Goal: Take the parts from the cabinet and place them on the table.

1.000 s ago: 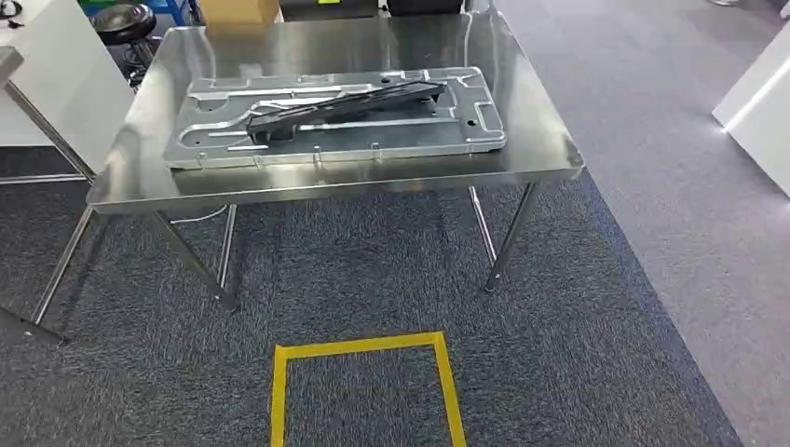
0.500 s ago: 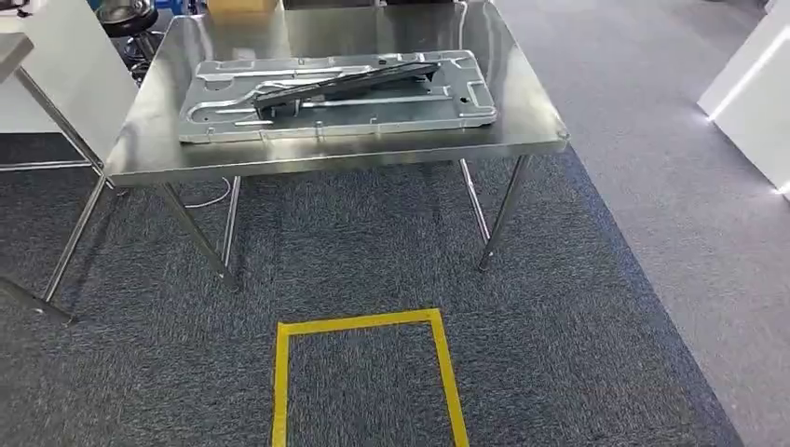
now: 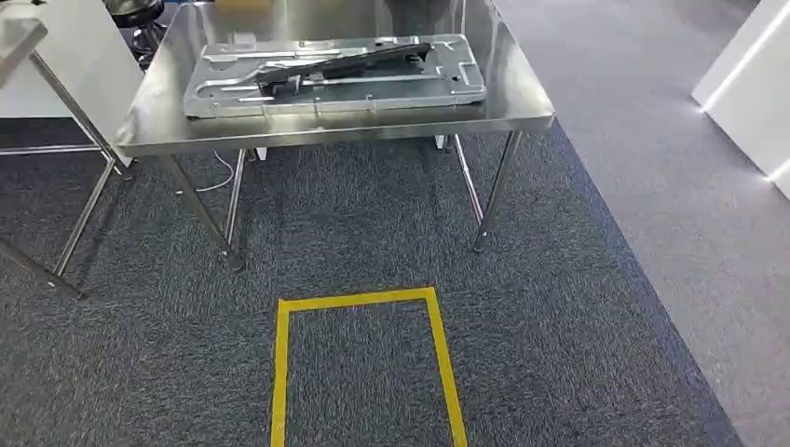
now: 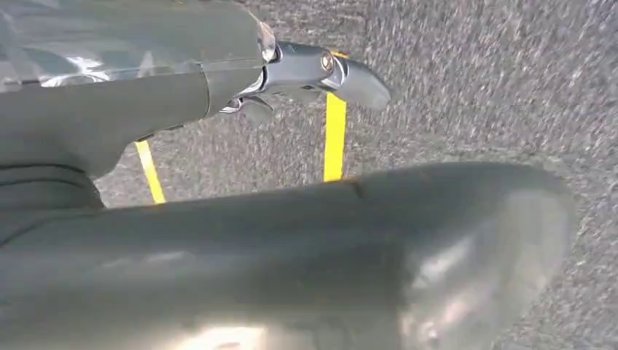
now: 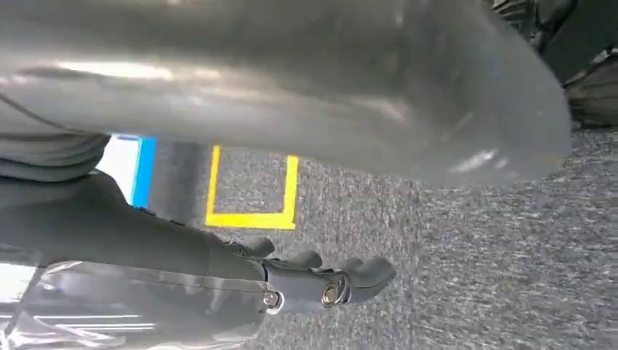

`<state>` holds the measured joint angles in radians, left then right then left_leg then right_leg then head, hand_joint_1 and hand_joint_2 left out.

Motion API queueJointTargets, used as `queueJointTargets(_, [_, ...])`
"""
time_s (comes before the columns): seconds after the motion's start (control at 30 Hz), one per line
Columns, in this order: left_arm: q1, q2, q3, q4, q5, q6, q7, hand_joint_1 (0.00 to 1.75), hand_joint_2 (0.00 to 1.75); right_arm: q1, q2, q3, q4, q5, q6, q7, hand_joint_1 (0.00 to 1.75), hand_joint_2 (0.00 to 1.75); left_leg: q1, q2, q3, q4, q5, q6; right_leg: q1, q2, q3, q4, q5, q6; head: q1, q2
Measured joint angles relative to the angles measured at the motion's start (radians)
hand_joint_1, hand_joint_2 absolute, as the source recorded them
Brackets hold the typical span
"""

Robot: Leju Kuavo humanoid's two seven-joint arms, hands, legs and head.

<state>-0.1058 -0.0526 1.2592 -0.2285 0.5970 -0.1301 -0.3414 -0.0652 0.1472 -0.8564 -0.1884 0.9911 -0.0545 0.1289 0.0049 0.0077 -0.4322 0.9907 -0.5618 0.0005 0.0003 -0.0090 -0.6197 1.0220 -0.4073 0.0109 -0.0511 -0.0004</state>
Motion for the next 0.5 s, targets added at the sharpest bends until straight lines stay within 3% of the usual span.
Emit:
queueJointTargets(0.1, [0.002, -0.003, 0.000, 0.000, 0.000, 0.004, -0.001, 0.00, 0.00, 0.001, 0.000, 0.000, 0.000, 0.000, 0.000, -0.015, 0.00, 0.00, 0.001, 0.004, -0.021, -0.007, 0.029, 0.026, -0.003, 0.002, -0.008, -0.007, 0.031, 0.019, 0.001, 0.000])
queueJointTargets(0.13, [0.000, -0.005, 0.000, 0.000, 0.000, 0.005, -0.001, 0.00, 0.00, 0.001, 0.000, 0.000, 0.000, 0.000, 0.000, -0.019, 0.00, 0.00, 0.003, 0.011, -0.032, -0.005, 0.042, 0.036, -0.009, 0.005, -0.019, 0.013, -0.013, 0.022, 0.000, 0.000])
queueJointTargets(0.17, [-0.002, -0.005, 0.000, 0.000, 0.000, 0.005, -0.001, 0.00, 0.00, 0.002, 0.000, 0.000, 0.000, 0.000, 0.000, -0.024, 0.00, 0.00, 0.003, 0.010, -0.047, -0.006, 0.053, 0.041, -0.007, 0.005, -0.034, 0.058, -0.079, 0.024, 0.000, 0.000])
queueJointTargets(0.23, [0.000, -0.005, -0.002, 0.000, 0.000, 0.005, 0.000, 0.00, 0.00, 0.002, 0.000, 0.000, 0.000, 0.000, -0.001, -0.033, 0.00, 0.00, 0.001, 0.010, -0.082, -0.004, 0.078, 0.044, -0.008, 0.005, -0.070, 0.206, -0.198, 0.030, 0.000, 0.000])
queueJointTargets(0.27, [0.001, -0.006, -0.002, 0.000, 0.000, 0.004, 0.000, 0.00, 0.00, 0.002, 0.000, 0.000, 0.000, 0.000, -0.003, -0.040, 0.00, 0.00, -0.001, 0.011, -0.100, -0.002, 0.091, 0.043, -0.008, 0.005, -0.079, 0.271, -0.222, 0.031, 0.000, 0.000])
queueJointTargets(0.3, [0.001, -0.007, -0.002, 0.000, 0.000, 0.004, 0.001, 0.00, 0.00, 0.002, 0.000, 0.000, 0.000, 0.001, -0.004, -0.049, 0.00, 0.00, -0.003, 0.011, -0.116, -0.001, 0.104, 0.042, -0.008, 0.005, -0.072, 0.301, -0.210, 0.030, 0.000, 0.000])
queueJointTargets(0.33, [0.001, -0.008, -0.002, 0.000, 0.000, 0.004, 0.002, 0.00, 0.00, 0.002, 0.000, 0.000, 0.000, 0.001, -0.004, -0.060, 0.00, 0.00, -0.005, 0.012, -0.134, 0.002, 0.116, 0.041, -0.008, 0.005, -0.044, 0.288, -0.172, 0.027, 0.000, 0.000])
queueJointTargets(0.4, [0.000, -0.011, -0.003, 0.000, 0.000, 0.003, 0.002, 0.00, 0.00, 0.002, -0.001, 0.000, 0.000, 0.002, -0.003, -0.076, 0.00, 0.00, -0.008, 0.012, -0.162, 0.006, 0.135, 0.038, -0.003, 0.006, 0.062, 0.163, -0.108, 0.013, 0.000, 0.000])
queueJointTargets(0.43, [-0.002, -0.016, -0.004, 0.000, 0.000, 0.003, 0.003, 0.00, 0.00, 0.000, -0.003, 0.000, -0.001, 0.003, -0.003, -0.081, 0.00, 0.00, -0.007, 0.012, -0.170, 0.007, 0.146, 0.038, 0.002, 0.010, 0.137, 0.060, -0.113, -0.001, 0.000, 0.000])
queueJointTargets(0.47, [-0.002, -0.021, -0.006, 0.000, 0.000, 0.002, 0.003, 0.00, 0.00, -0.001, -0.009, 0.000, -0.003, 0.006, -0.003, -0.086, 0.00, 0.00, -0.013, 0.011, -0.179, 0.010, 0.155, 0.032, 0.010, 0.010, 0.211, -0.041, -0.136, -0.010, 0.000, 0.000])
queueJointTargets(0.5, [-0.002, -0.021, -0.006, 0.000, 0.000, 0.000, 0.003, 0.00, 0.00, -0.002, -0.009, 0.000, -0.003, 0.008, -0.003, -0.089, 0.00, 0.00, -0.013, 0.012, -0.184, 0.010, 0.166, 0.027, 0.008, 0.009, 0.222, -0.083, -0.151, -0.012, 0.000, 0.000])
